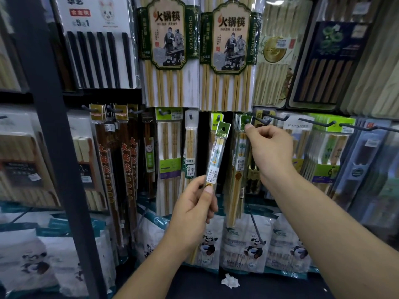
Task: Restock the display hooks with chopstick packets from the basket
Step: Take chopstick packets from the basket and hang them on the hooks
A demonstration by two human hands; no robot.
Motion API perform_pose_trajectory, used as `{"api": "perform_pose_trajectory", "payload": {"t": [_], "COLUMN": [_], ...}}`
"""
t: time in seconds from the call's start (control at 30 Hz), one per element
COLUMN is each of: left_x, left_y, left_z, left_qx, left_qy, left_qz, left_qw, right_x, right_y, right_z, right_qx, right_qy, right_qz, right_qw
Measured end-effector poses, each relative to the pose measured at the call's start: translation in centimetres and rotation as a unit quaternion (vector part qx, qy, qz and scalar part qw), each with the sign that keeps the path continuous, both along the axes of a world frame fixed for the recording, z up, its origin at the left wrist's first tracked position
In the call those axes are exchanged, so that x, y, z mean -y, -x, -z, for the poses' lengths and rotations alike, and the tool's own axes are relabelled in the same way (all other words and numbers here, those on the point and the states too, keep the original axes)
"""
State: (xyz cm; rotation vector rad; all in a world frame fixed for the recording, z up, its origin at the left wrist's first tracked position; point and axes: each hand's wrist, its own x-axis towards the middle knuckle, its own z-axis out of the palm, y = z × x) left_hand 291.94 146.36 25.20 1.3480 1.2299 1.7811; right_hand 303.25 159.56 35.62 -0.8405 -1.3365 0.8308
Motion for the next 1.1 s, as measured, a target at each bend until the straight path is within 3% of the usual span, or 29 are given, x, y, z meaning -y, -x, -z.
{"api": "perform_pose_trajectory", "payload": {"t": [0.37,0.6,1.1], "left_x": [-1.5,-2.5,-3.7], "left_y": [-2.0,-2.7,-2.6], "left_z": [-1.4,-2.4,-1.4], "left_qx": [-0.028,-0.042,-0.057], "left_qy": [-0.024,-0.014,-0.002], "left_qz": [-0.023,-0.032,-0.025], "left_qw": [0.999,0.999,0.998], "right_x": [2.9,1.6,0.2], "right_y": [-1.6,-1.2,-0.3], "right_z": [-0.2,-1.2,-0.8], "right_qx": [0.016,-0.010,-0.027], "right_qy": [-0.030,0.027,0.004], "right_qz": [-0.080,-0.077,-0.058], "right_qw": [0.996,0.997,0.998]}}
